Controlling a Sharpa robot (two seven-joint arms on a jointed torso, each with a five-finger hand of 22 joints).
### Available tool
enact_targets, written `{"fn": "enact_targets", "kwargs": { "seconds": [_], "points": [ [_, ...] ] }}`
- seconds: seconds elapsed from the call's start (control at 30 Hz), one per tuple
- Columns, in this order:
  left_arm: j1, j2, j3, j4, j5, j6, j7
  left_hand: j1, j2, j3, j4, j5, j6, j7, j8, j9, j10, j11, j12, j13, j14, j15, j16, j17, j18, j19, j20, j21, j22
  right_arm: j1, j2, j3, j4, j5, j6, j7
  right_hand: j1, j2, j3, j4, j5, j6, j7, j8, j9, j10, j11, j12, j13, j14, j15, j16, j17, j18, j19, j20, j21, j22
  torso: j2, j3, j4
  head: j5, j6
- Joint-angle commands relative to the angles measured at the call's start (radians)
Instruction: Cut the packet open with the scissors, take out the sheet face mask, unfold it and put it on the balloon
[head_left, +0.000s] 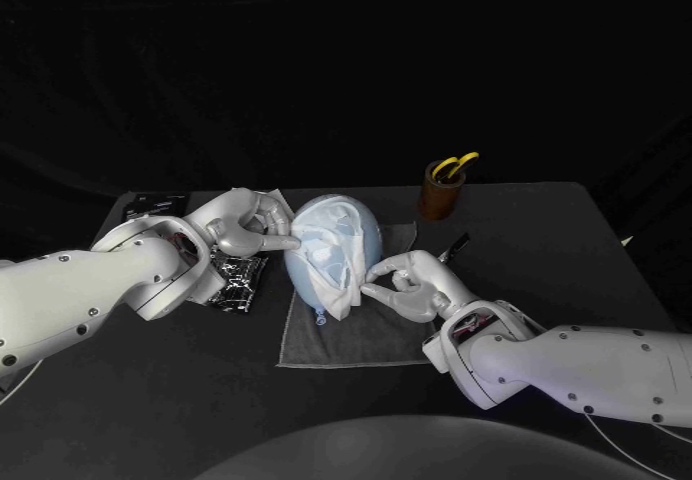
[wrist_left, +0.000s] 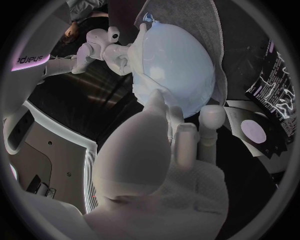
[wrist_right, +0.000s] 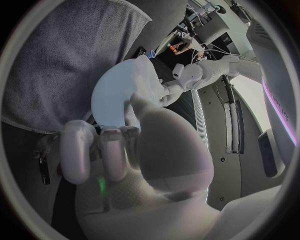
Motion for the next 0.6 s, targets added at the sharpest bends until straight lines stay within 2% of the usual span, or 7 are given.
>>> {"fn": "enact_targets", "kwargs": {
  "seconds": [0.03,0.23,0.3,0.47,0.6],
  "points": [
    [0.000,0.002,0.000,0.003,0.005,0.014,0.003,-0.004,0.007,-0.005,-0.001,-0.002,-0.001,-0.001,-0.002,0.002,-0.004,-0.002,0.003,0.001,0.009,-0.001,0.003,0.001,-0.013,0.005,-0.001,0.004,0.001,0.000,0.003,0.002,0.001,-0.016,-0.035,0.021,0.017,0.016,0.018,-0.011,0.002,0.016,-0.006,0.011,0.006,0.107,-0.011,0.003,0.261,0.106,-0.011,0.003,0.263,0.005,0.046,-0.012,0.005,0.218,0.000,0.0000,-0.0007,-0.004,0.001],
    [0.000,0.003,0.000,0.004,0.005,0.012,0.002,-0.005,0.007,-0.006,-0.001,-0.002,-0.001,-0.001,-0.002,0.002,-0.004,-0.002,0.003,0.001,0.009,-0.001,0.003,0.001,-0.013,0.004,-0.001,0.004,0.001,0.000,0.000,0.004,0.002,-0.016,-0.039,0.049,0.022,0.044,0.070,-0.043,0.003,0.031,-0.016,0.041,0.027,0.107,-0.021,0.003,0.261,0.106,-0.021,0.003,0.263,0.003,0.050,-0.022,0.016,0.221,0.000,0.0005,-0.0012,-0.010,0.005],
    [0.000,0.004,0.000,0.004,0.005,0.011,0.000,-0.005,0.007,-0.006,-0.001,-0.002,-0.001,-0.001,-0.002,0.002,-0.004,-0.002,0.003,0.001,0.009,-0.001,0.003,0.001,-0.013,0.004,-0.001,0.004,0.001,0.000,-0.002,0.004,0.003,-0.016,-0.040,0.058,0.015,0.045,0.094,-0.053,0.003,0.033,-0.018,0.052,0.035,0.107,-0.022,0.003,0.261,0.106,-0.023,0.003,0.263,0.002,0.052,-0.024,0.020,0.222,0.000,0.0008,-0.0018,-0.011,0.006],
    [0.000,0.005,0.000,0.003,0.005,0.004,-0.008,-0.013,0.009,-0.008,0.001,-0.002,-0.001,0.000,-0.002,0.002,-0.004,-0.001,0.004,0.002,0.009,-0.001,0.003,0.001,-0.013,0.005,-0.001,0.005,0.003,0.000,-0.010,0.008,0.009,-0.016,-0.044,0.084,-0.035,0.035,0.185,-0.084,0.001,0.029,-0.022,0.087,0.065,0.107,-0.026,0.003,0.261,0.106,-0.026,0.003,0.263,0.001,0.054,-0.028,0.027,0.224,0.000,0.0013,-0.0021,-0.011,0.010],
    [0.000,0.007,0.000,0.001,0.005,-0.002,-0.014,-0.014,0.010,-0.008,0.001,-0.002,-0.001,0.000,-0.002,0.002,-0.004,-0.001,0.005,0.002,0.009,-0.001,0.004,0.003,-0.013,0.005,-0.001,0.006,0.003,0.000,-0.020,0.010,0.016,-0.014,-0.046,0.095,-0.067,0.023,0.225,-0.100,0.002,0.022,-0.024,0.105,0.082,0.107,-0.029,0.003,0.261,0.106,-0.028,0.003,0.263,0.001,0.054,-0.030,0.027,0.224,0.000,0.0009,-0.0017,-0.013,0.012]
  ]
}}
